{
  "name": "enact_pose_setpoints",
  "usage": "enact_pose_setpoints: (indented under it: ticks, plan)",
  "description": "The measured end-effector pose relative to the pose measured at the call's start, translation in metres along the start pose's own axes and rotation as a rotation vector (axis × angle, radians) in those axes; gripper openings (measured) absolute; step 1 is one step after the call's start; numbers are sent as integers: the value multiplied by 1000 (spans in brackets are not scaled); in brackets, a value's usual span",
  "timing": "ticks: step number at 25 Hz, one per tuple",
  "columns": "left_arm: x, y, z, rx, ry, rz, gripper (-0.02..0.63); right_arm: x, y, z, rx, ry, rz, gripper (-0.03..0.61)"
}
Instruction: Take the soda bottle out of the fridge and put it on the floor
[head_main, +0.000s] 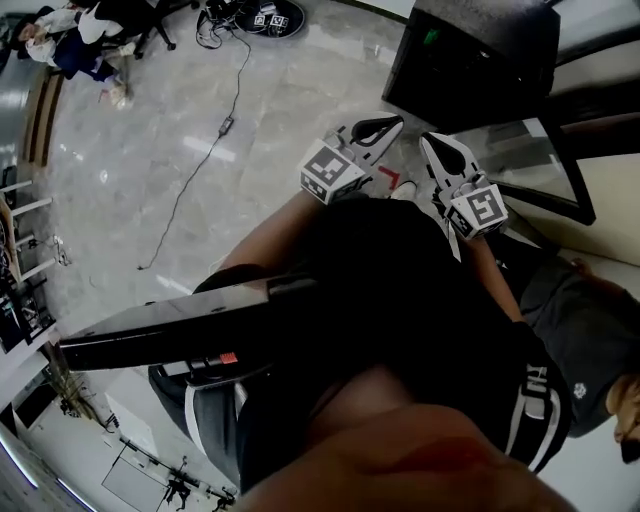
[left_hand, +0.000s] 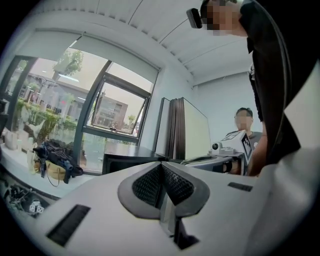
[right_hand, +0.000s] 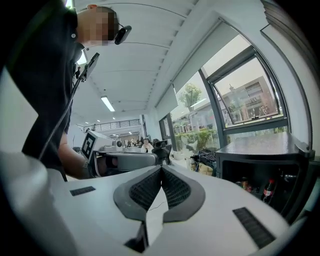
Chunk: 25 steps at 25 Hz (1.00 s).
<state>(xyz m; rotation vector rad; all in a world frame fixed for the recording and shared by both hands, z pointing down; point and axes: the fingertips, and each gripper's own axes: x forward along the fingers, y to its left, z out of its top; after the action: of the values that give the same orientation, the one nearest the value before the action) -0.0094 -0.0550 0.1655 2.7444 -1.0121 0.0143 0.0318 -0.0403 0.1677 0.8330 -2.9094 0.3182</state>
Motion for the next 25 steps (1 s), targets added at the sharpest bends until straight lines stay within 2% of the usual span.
enact_pose_setpoints:
  ticks: [8, 15, 25]
  plan:
    - [2, -11, -2, 30, 9, -29, 5, 1, 5, 15, -6, -19, 27, 12]
    - [-4, -2, -19, 24, 46, -20, 5, 5, 1, 1, -25, 9, 7, 12]
    - [-7, 2, -9, 51, 42, -15, 5, 15, 8, 7, -55, -28, 19, 12]
